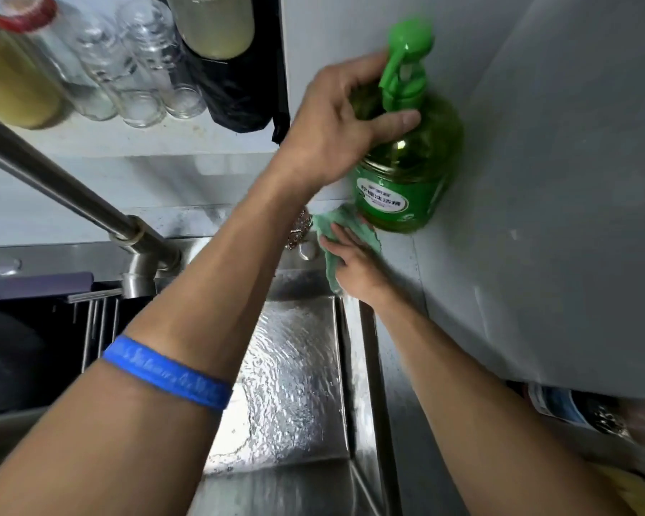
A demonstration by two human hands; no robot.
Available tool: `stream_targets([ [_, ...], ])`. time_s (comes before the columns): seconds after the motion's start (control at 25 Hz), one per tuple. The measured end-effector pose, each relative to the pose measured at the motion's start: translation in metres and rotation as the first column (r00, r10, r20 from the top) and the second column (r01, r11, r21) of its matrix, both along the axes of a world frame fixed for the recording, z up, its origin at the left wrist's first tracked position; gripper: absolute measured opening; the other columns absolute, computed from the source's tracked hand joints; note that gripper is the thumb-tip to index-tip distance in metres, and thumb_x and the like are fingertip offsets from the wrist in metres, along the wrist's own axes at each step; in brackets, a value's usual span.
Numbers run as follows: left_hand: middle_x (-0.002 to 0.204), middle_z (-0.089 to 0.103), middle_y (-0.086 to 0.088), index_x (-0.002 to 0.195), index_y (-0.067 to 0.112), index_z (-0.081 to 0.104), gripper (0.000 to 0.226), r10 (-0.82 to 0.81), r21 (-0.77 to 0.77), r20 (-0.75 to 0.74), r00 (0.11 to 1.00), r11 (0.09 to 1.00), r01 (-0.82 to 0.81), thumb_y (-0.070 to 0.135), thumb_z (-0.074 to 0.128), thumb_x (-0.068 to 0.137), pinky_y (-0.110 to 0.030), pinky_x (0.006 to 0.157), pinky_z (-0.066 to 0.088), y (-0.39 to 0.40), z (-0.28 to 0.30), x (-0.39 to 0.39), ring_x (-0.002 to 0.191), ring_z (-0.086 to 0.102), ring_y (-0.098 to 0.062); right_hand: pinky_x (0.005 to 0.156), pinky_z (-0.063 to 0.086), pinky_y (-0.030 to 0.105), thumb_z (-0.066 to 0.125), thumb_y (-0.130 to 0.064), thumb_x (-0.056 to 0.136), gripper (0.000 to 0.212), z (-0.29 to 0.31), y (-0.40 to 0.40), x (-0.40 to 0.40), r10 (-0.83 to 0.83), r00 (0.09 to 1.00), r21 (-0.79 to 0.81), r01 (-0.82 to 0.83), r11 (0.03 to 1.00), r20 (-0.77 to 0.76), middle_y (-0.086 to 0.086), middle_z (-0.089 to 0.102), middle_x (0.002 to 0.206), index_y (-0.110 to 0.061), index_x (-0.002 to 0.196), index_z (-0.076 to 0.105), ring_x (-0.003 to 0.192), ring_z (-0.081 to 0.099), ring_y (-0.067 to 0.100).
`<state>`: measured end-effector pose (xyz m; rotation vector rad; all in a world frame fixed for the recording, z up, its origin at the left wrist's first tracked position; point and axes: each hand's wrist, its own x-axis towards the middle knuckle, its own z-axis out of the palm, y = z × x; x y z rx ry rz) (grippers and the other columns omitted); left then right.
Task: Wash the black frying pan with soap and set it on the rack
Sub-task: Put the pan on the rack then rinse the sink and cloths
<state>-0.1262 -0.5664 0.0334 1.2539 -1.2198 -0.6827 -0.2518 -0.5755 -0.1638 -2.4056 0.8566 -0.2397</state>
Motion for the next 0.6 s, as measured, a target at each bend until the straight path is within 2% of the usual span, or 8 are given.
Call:
stream_targets([
  [0.04, 0.101, 0.071, -0.008, 0.113, 0.007, 0.064, 0.036, 0.009, -0.036, -0.003, 1.0, 0.999, -0.009, 0.004, 0.075, 0.079, -0.034, 0.09, 0.055, 0.003, 0.008, 0.003, 0.099, 0.069, -0.016, 0.123, 0.018, 0.041, 0.05, 0.007, 0.09, 0.053, 0.001, -0.005, 0.003, 0.021, 0.998, 0.009, -0.021, 1.0, -0.057, 0.014, 0.037, 0.156, -0.012, 0.139, 0.057, 0.146, 0.034, 0.033],
  [0.12, 0.096, 0.069, -0.001, 0.115, 0.004, 0.062, 0.037, 0.032, -0.07, 0.002, 0.999, 0.997, -0.032, 0.0, 0.074, 0.08, -0.024, 0.085, 0.053, 0.009, 0.015, 0.006, 0.094, 0.068, -0.005, 0.125, 0.009, 0.04, 0.048, -0.002, 0.096, 0.062, 0.004, -0.014, 0.004, 0.024, 0.983, 0.025, -0.019, 1.0, -0.182, 0.002, 0.019, 0.165, -0.025, 0.152, 0.038, 0.153, 0.016, 0.023],
  [0.2, 0.093, 0.068, 0.0, 0.113, 0.004, 0.063, 0.036, 0.07, -0.072, -0.05, 0.996, 0.995, -0.074, -0.002, 0.074, 0.079, -0.027, 0.086, 0.054, 0.013, 0.006, 0.002, 0.09, 0.066, -0.005, 0.123, 0.009, 0.038, 0.051, -0.018, 0.098, 0.066, 0.002, -0.03, -0.005, -0.096, 0.951, -0.042, 0.087, 0.995, -0.293, -0.001, 0.017, 0.166, -0.028, 0.157, 0.024, 0.152, 0.015, 0.023],
  [0.28, 0.094, 0.07, -0.002, 0.11, 0.004, 0.064, 0.034, 0.13, -0.071, -0.093, 0.987, 0.988, -0.137, -0.002, 0.075, 0.078, -0.031, 0.088, 0.055, 0.009, -0.006, -0.002, 0.09, 0.067, -0.009, 0.123, 0.007, 0.04, 0.049, -0.031, 0.099, 0.064, 0.005, -0.044, -0.017, -0.229, 0.882, -0.003, 0.25, 0.968, -0.412, 0.002, 0.019, 0.165, -0.026, 0.157, 0.021, 0.151, 0.013, 0.026],
  [0.32, 0.095, 0.071, -0.003, 0.11, 0.001, 0.065, 0.033, 0.158, -0.046, -0.118, 0.98, 0.985, -0.165, -0.001, 0.075, 0.078, -0.032, 0.089, 0.055, 0.007, -0.012, -0.006, 0.091, 0.068, -0.01, 0.124, 0.004, 0.04, 0.049, -0.035, 0.099, 0.067, 0.005, -0.04, -0.024, -0.247, 0.861, 0.018, 0.285, 0.958, -0.444, 0.002, 0.013, 0.166, -0.026, 0.157, 0.017, 0.152, 0.008, 0.027],
  [0.44, 0.101, 0.073, -0.005, 0.114, -0.003, 0.067, 0.044, 0.257, 0.049, -0.105, 0.961, 0.966, -0.253, 0.011, 0.08, 0.074, -0.043, 0.092, 0.055, -0.002, -0.031, -0.017, 0.096, 0.069, -0.014, 0.123, -0.008, 0.039, 0.045, -0.039, 0.099, 0.08, 0.002, 0.002, -0.049, -0.245, 0.852, 0.013, 0.282, 0.959, -0.462, 0.003, -0.015, 0.166, -0.023, 0.159, -0.007, 0.153, -0.013, 0.025],
  [0.52, 0.104, 0.073, -0.002, 0.116, 0.004, 0.068, 0.053, 0.278, 0.11, -0.055, 0.959, 0.956, -0.271, 0.025, 0.081, 0.07, -0.043, 0.091, 0.055, -0.006, -0.047, -0.026, 0.099, 0.069, -0.014, 0.122, -0.013, 0.036, 0.034, -0.038, 0.103, 0.074, 0.002, 0.035, -0.077, -0.237, 0.871, 0.02, 0.272, 0.962, -0.43, 0.002, -0.025, 0.163, -0.023, 0.158, -0.013, 0.152, -0.02, 0.021],
  [0.6, 0.108, 0.073, 0.0, 0.122, 0.016, 0.067, 0.063, 0.301, 0.174, -0.005, 0.953, 0.939, -0.296, 0.041, 0.081, 0.065, -0.041, 0.092, 0.054, -0.012, -0.057, -0.037, 0.104, 0.067, -0.016, 0.118, -0.02, 0.032, 0.019, -0.037, 0.103, 0.065, 0.002, 0.07, -0.108, -0.243, 0.885, -0.007, 0.262, 0.965, -0.398, 0.001, -0.027, 0.161, -0.024, 0.157, -0.015, 0.15, -0.025, 0.016],
])
